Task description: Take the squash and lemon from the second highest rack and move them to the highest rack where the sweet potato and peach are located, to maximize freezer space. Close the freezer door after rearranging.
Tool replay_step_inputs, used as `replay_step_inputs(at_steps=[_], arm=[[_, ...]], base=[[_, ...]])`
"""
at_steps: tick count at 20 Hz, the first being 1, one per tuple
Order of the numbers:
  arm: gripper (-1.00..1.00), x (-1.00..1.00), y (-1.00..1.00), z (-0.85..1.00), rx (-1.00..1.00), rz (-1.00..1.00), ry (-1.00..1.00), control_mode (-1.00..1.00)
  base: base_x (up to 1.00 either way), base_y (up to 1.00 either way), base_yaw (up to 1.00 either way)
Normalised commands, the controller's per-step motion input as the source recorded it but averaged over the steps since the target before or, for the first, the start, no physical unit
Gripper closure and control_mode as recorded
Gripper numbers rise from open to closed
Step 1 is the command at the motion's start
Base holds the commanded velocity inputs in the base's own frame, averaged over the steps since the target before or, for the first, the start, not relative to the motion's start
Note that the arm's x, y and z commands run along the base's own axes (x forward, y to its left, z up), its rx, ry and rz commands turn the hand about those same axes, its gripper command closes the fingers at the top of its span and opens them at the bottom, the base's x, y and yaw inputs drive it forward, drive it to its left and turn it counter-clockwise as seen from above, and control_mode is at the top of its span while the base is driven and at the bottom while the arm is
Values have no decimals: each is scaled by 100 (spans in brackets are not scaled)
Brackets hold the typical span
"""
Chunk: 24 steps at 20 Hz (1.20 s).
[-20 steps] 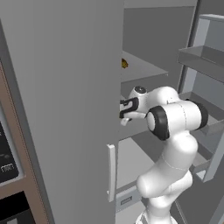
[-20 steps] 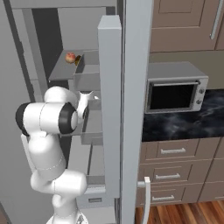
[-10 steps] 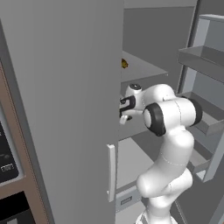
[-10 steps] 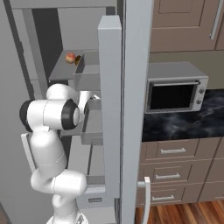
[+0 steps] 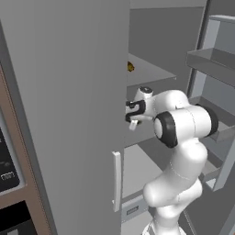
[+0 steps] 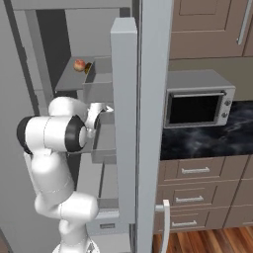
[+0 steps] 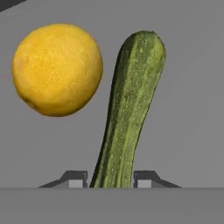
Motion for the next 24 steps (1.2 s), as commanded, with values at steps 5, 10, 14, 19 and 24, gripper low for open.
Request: replay_step_inputs(at_steps=[5, 10, 14, 19, 24], arm=[[100, -51, 0, 29, 0, -4, -10, -100], [100, -49, 0, 51, 1, -7, 0, -100], [100, -53, 0, 77, 7, -9, 0, -100], [100, -62, 0, 60, 5, -9, -9, -100], [100, -65, 0, 70, 7, -10, -7, -100]], base=[[0, 0, 0], [0, 0, 0], [0, 0, 0], [0, 0, 0], [0, 0, 0]])
